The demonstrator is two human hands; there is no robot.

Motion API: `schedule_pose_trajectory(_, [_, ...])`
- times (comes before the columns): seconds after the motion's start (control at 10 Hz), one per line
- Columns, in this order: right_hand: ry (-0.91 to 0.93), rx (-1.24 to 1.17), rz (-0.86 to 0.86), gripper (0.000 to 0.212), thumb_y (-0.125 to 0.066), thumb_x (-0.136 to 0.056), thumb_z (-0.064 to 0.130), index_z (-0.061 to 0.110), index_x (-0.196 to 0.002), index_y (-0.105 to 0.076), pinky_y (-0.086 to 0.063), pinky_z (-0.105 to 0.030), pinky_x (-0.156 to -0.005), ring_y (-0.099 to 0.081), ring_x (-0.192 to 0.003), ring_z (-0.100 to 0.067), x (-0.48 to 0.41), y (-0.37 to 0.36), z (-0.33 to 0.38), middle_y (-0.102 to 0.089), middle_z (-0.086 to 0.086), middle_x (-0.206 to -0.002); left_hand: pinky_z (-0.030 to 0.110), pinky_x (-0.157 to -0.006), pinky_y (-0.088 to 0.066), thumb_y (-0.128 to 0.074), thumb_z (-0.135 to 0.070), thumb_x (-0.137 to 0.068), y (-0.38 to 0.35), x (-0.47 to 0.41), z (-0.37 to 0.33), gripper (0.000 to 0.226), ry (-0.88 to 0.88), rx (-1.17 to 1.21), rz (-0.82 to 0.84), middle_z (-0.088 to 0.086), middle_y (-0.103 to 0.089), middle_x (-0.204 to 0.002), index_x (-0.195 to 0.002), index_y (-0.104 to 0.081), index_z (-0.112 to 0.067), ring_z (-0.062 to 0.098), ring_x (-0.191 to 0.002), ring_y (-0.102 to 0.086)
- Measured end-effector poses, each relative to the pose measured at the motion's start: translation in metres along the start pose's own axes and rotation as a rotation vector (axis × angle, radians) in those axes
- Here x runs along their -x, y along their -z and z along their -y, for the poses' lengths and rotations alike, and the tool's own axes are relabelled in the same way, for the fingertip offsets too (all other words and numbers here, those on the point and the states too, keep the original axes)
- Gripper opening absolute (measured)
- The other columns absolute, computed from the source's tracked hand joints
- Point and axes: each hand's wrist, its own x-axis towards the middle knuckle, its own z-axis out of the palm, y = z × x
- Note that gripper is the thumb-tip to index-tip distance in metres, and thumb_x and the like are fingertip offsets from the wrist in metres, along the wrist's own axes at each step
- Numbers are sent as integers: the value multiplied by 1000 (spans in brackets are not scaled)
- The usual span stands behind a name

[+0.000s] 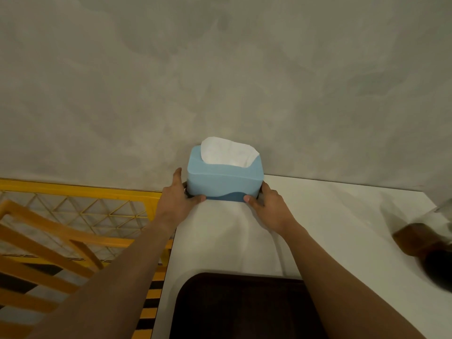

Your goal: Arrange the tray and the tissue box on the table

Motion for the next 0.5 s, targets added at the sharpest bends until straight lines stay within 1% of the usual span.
schedule_pose_trajectory(0.1, [13,0,-19,48,-63,-98,41,19,-138,-48,-42,-8,-68,-58,-88,-5,0,-1,1,-60,12,-108,48,-91,-54,-83,-39,-79,2,-2,-1,104,-14,-24,17,15,-65,-133,-157,-18,-15,38,-117,-62])
schedule_pose_trajectory(0.2, [38,-3,-32,48,-62,-99,40,17,-138,-48,-44,-14,-71,-60,-94,-13,1,-6,1,-63,8,-111,48,-89,-54,-81,-39,-81,2,-2,0,98,-16,-38,22,15,-65,-133,-155,-21,-13,39,-116,-62])
schedule_pose_trajectory(0.3, [39,-6,-35,50,-62,-99,42,18,-140,-46,-51,-27,-79,-62,-99,-16,0,-11,-2,-66,3,-118,46,-87,-53,-80,-39,-82,-1,-2,5,94,-13,-34,21,14,-65,-132,-154,-24,-11,38,-116,-63])
schedule_pose_trajectory(0.4, [7,15,-6,53,-62,-98,42,16,-141,-45,-48,-27,-77,-63,-103,-19,-1,-8,0,-66,-1,-120,46,-86,-54,-78,-38,-84,-3,-2,4,91,-5,-64,35,15,-67,-129,-153,-24,-12,37,-111,-65])
schedule_pose_trajectory(0.5, [-38,12,69,63,-67,-95,42,19,-146,-38,-44,-25,-79,-62,-113,-26,-5,-8,8,-63,-3,-128,48,-89,-54,-77,-38,-86,0,-3,7,98,11,-105,74,18,-64,-131,-156,-14,-12,40,-113,-62])
